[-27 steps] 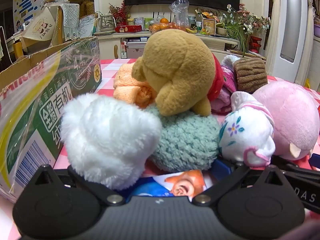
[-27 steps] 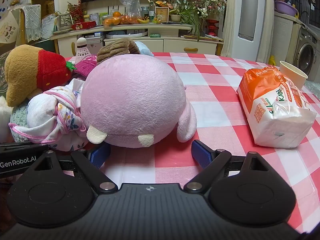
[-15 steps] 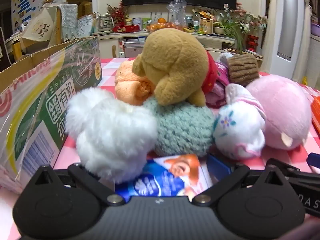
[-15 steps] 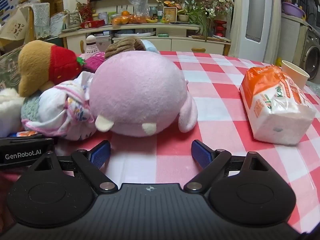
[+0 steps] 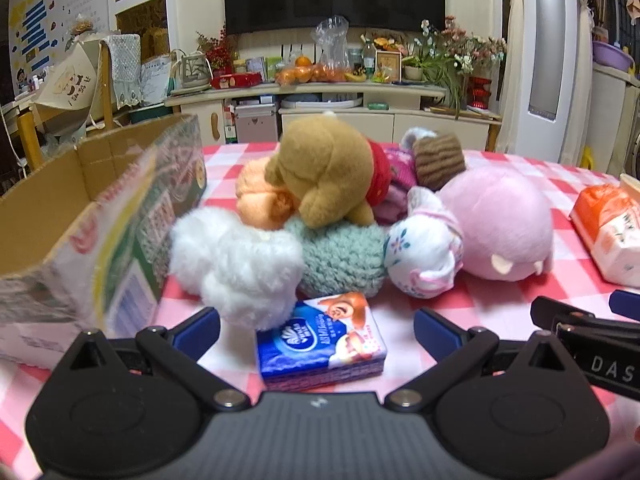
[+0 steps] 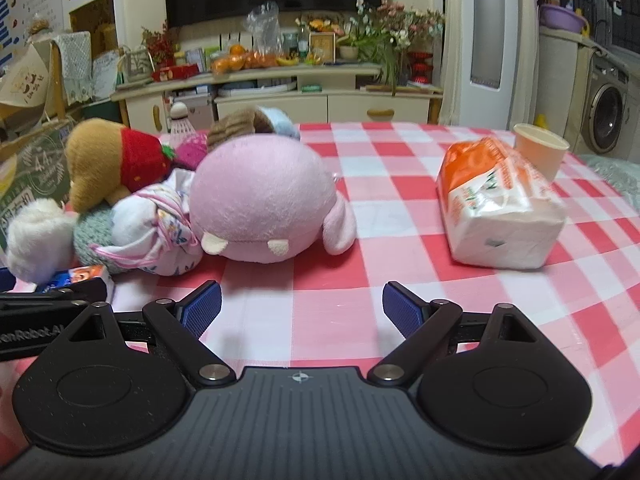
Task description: Organize soft objects
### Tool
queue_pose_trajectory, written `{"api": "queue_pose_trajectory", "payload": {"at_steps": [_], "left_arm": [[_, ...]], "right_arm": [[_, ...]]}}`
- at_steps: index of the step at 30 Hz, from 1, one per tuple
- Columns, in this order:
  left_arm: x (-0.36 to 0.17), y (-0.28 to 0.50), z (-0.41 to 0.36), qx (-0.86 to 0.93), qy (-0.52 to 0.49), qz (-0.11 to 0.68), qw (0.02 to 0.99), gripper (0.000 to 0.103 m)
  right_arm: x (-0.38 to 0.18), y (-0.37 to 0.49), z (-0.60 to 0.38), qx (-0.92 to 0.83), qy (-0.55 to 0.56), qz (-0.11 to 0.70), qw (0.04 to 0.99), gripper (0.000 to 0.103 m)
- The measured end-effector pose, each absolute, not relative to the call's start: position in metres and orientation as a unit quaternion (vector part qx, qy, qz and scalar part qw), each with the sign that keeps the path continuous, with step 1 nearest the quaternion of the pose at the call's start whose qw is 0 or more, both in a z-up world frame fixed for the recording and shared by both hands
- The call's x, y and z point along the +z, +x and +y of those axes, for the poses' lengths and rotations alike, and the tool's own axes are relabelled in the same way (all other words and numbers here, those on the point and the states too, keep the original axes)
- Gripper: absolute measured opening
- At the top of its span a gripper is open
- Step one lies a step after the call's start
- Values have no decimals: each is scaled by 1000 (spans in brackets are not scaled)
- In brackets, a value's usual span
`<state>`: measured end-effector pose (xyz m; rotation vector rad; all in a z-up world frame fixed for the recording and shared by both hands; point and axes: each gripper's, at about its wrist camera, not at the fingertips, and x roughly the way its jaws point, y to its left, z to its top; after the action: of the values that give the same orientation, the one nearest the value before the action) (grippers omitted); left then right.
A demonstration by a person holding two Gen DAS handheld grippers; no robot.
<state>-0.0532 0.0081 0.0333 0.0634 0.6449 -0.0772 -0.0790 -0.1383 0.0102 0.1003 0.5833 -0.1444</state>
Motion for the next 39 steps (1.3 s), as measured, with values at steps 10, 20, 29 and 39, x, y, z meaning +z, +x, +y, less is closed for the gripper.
{"api": "queue_pose_trajectory", "payload": {"at_steps": [10,20,29,39], "left_arm": [[69,-90,33,-36,22,289,956,102],[98,-118,78,-5,16,262,965,102],[116,-137,126,50,24,235,970,102],[127,-149,152,77,35,212,974,102]], "right_arm": [[25,-103,-119,-49,44,252,966,103],[46,-121,-98,-15,17,210,977,103],[62,-132,-74,38,-9,186,982,103],[70,-147,-48,74,-33,167,983,103]]}}
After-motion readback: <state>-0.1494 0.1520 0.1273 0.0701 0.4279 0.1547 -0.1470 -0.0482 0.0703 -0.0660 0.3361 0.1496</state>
